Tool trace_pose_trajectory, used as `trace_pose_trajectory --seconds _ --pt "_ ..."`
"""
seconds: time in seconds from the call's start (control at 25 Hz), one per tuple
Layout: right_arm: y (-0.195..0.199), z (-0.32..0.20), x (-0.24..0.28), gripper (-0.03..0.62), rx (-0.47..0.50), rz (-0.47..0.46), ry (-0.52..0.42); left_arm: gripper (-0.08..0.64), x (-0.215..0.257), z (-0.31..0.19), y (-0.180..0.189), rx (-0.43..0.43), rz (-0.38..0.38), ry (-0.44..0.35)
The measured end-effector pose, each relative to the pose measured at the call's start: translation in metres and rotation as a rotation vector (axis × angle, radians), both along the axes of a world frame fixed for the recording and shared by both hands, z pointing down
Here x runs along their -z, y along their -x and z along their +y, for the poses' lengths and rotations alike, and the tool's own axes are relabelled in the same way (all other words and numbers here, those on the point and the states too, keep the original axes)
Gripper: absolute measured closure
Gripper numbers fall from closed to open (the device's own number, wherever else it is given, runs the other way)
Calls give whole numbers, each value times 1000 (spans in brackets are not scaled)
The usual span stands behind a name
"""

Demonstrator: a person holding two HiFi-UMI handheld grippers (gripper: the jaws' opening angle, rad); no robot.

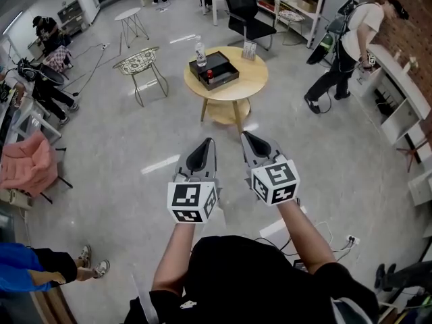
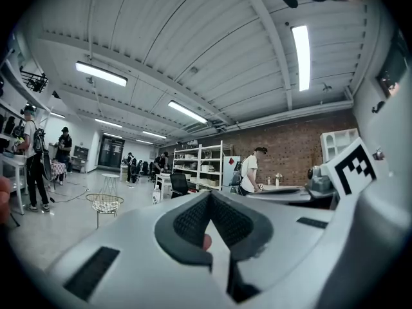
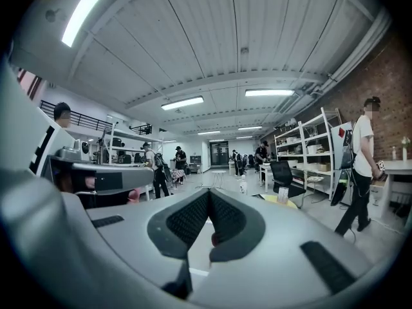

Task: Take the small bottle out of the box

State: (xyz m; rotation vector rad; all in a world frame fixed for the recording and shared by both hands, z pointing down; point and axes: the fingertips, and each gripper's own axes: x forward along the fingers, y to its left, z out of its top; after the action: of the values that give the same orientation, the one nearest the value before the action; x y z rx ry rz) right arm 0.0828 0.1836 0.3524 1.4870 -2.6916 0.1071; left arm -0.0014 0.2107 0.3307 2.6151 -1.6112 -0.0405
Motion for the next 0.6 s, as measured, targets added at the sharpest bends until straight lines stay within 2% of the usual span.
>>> trace_pose_trajectory --seconds 0.16,0.6 --pt "3 -23 -3 594 1 5 12 557 3 -21 5 0 35 2" --pt "18 -110 -7 594 15 -3 26 557 -5 -109 18 16 30 23"
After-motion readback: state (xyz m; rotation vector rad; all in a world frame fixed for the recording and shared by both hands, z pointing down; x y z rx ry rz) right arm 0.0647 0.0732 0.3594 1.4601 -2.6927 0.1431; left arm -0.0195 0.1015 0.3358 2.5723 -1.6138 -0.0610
